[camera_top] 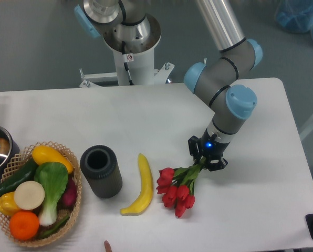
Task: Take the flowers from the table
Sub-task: 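Lower the gripper around the tulip stems and close it, then lift the red tulip bunch up off the table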
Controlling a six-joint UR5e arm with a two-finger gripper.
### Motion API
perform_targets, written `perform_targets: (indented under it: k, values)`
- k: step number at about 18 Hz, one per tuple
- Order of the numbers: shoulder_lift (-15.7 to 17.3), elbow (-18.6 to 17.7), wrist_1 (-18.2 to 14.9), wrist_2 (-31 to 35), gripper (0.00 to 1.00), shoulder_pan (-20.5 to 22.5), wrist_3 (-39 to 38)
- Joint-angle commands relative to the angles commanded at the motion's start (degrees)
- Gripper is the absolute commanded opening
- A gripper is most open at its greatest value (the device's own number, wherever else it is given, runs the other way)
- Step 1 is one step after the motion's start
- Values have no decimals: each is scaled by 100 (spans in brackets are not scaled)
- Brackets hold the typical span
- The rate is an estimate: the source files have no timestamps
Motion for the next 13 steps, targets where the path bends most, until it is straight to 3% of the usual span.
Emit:
perform_targets:
  k: [6,13]
  values:
    - [140,9,-9,-131,25,61,0]
    - [597,44,-26,-1202,25,246,-26]
